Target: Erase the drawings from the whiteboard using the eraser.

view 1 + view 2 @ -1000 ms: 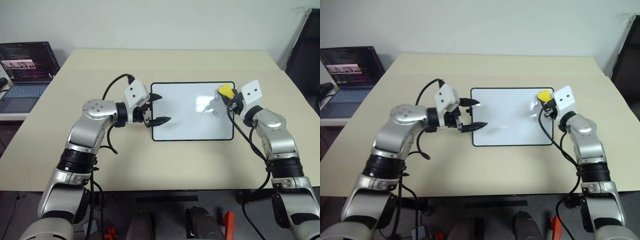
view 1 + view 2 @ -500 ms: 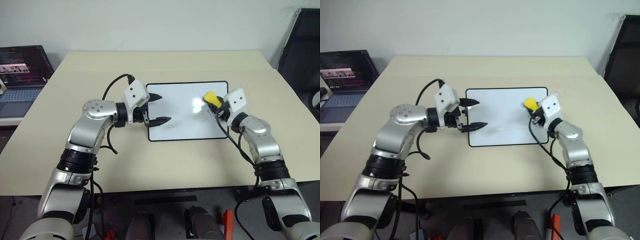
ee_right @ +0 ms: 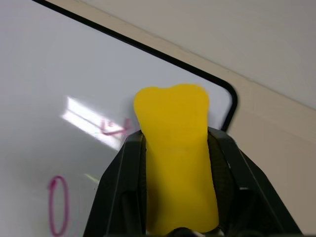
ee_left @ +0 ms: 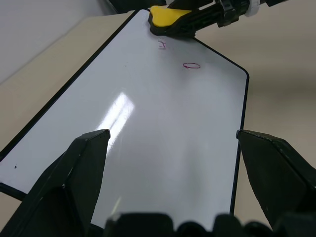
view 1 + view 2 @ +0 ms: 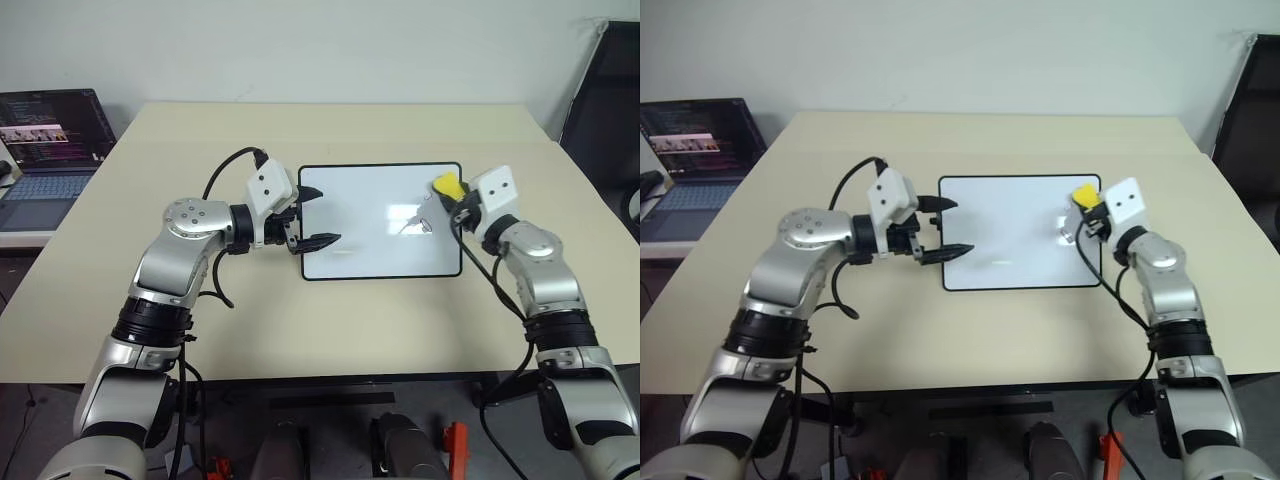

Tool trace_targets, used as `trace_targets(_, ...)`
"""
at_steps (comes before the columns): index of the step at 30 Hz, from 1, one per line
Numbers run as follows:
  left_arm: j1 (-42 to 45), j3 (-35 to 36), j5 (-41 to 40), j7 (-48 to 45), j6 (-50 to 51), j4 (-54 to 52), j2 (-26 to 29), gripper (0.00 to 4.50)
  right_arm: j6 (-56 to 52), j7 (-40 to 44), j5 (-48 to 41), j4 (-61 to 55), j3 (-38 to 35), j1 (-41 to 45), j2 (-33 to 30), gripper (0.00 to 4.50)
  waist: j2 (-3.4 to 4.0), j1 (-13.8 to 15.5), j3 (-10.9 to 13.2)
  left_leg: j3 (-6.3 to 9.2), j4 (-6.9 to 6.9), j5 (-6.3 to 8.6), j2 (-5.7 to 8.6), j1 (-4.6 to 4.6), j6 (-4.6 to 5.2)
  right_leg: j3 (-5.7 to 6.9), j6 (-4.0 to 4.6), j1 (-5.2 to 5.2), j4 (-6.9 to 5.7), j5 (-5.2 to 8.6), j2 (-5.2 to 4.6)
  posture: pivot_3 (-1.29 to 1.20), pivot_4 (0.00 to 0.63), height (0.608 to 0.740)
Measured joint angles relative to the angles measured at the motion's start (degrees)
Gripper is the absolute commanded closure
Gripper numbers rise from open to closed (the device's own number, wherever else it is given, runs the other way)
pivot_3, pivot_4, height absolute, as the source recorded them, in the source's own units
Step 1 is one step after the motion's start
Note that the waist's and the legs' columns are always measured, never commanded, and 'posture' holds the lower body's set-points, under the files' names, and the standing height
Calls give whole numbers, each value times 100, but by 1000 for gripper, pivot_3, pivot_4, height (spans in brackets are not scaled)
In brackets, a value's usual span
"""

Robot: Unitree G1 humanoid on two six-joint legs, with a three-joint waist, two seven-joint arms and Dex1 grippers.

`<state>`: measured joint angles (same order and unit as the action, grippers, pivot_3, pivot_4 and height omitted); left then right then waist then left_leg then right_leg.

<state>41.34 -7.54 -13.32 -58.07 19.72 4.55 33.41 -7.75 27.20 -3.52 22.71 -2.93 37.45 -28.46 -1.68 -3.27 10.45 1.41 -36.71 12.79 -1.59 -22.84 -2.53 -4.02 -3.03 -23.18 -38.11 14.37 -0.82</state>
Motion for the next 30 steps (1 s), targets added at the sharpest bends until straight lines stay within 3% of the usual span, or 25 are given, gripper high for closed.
trace_targets(7, 0, 0, -1, 0, -20, 1, -13, 0, -203, 251, -61, -439, -9, -358, -14, 3190, 0, -22, 0, -2, -3, 0, -1, 1, 0, -4, -7, 0, -1, 0, 1, 0, 150, 740)
trace_targets(14, 1, 0, 0, -1, -26, 2, -55, 0, -740, 406, -48, -1256, 556, -544, 498, 3191, 1, -75, 1, 1, -3, 0, -4, -3, 0, -3, -9, -3, 0, 1, 6, 0, 150, 740)
trace_targets(21, -5, 0, 7, 6, -22, 2, -54, 0, -913, 371, 28, -1492, 777, -539, 599, 3191, 2, 5, 1, 0, -1, 1, -4, -13, 0, -1, -5, -9, 12, 0, 4, 0, 150, 740)
trace_targets(30, -38, 0, 17, 20, -6, -41, -48, 0, -753, 103, 233, -909, 353, -291, -220, 3191, -2, 22, -1, -2, -12, 1, -1, -9, 0, -3, -25, -1, 9, 3, 1, 0, 150, 740)
